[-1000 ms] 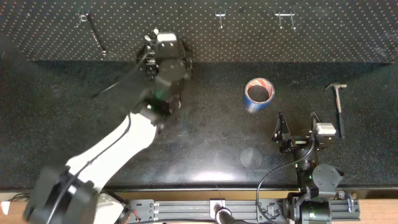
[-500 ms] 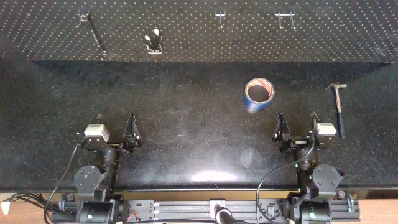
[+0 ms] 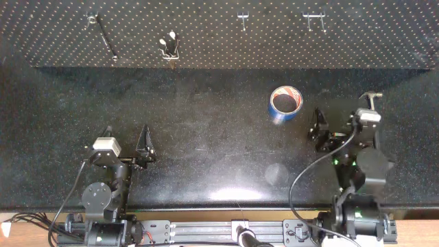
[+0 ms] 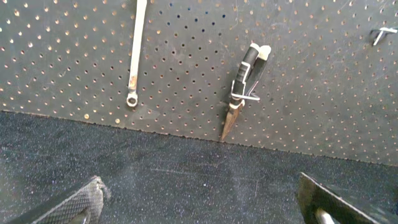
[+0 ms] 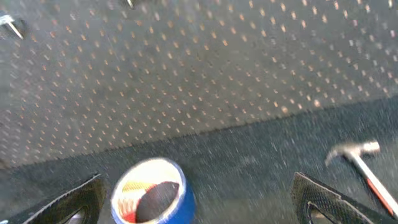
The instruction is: Place Tools Onto Pegboard
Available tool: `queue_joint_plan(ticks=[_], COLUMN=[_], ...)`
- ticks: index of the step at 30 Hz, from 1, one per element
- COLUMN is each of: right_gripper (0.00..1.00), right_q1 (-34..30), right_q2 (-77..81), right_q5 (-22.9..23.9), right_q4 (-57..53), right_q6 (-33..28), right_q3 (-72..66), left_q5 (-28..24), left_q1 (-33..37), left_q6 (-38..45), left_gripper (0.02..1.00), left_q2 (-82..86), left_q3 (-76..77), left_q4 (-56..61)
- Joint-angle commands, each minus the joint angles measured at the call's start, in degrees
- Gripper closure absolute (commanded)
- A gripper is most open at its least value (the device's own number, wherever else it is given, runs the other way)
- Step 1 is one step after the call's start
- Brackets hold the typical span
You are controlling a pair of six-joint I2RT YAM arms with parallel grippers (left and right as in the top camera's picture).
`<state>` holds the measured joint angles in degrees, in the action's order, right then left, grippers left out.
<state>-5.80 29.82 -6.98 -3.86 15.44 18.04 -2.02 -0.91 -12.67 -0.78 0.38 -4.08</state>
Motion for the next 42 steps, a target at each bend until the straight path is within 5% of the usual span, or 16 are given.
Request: queue_joint_plan(ticks=[1, 7, 13, 20, 22, 23, 24, 28, 29, 32, 33, 35, 38, 42], right_gripper=[0.112, 0.132, 0.137, 0.167, 0.334, 0.691, 0.921, 0.925, 0.925, 0.925, 0.925, 0.925, 0.928, 0.925], right_q1=[6.88, 12.37, 14.14, 14.91, 15.06, 15.06, 15.28, 16.94, 17.00, 21.73, 22.86, 23.76, 31.32, 33.40], right_q2=[19.52, 41.22, 56.11, 63.60, 64.61, 64.61, 64.61, 63.78, 57.64, 35.78, 29.83, 27.06, 28.09, 38.53], right_q5=[-1.22, -11.80, -13.29, -13.25, -13.22, -13.22, -12.90, -10.16, -9.94, 3.37, 6.56, 6.34, 6.34, 6.34], right_q4=[0.07, -13.77, -16.48, -14.51, -14.10, -14.10, -14.29, -14.95, -12.55, 19.52, 24.44, 39.43, 43.39, 43.41], right_q6=[0.35, -7.48, -15.82, -17.77, -17.97, -17.94, -17.94, -18.69, -15.47, 1.64, 3.04, 13.49, 14.99, 14.99], right_q3=[11.04, 28.15, 33.48, 34.12, 34.29, 34.27, 34.27, 34.27, 32.37, 11.19, 9.84, 9.86, 12.07, 20.06], left_q5=[-1.05, -1.07, -1.05, -1.05, -1.05, -1.07, -1.07, -1.07, -1.05, -1.07, -1.05, -1.07, -1.05, -1.07], left_q1=[0.15, 0.15, 0.15, 0.15, 0.15, 0.15, 0.15, 0.15, 0.15, 0.15, 0.15, 0.15, 0.15, 0.15], left_q6=[0.94, 0.94, 0.94, 0.94, 0.94, 0.94, 0.94, 0.94, 0.94, 0.94, 0.94, 0.94, 0.94, 0.94], left_gripper=[0.025, 0.025, 0.025, 0.025, 0.025, 0.025, 0.025, 0.025, 0.025, 0.025, 0.025, 0.025, 0.025, 0.025], left_q2=[0.59, 0.59, 0.59, 0.59, 0.59, 0.59, 0.59, 0.59, 0.59, 0.59, 0.59, 0.59, 0.59, 0.59], left_q3=[-0.07, -0.07, -0.07, -0.07, -0.07, -0.07, -0.07, -0.07, -0.07, -0.07, -0.07, -0.07, -0.07, -0.07], left_q4=[-0.31, -0.28, -0.28, -0.31, -0.31, -0.28, -0.28, -0.28, -0.28, -0.31, -0.28, -0.31, -0.28, -0.31])
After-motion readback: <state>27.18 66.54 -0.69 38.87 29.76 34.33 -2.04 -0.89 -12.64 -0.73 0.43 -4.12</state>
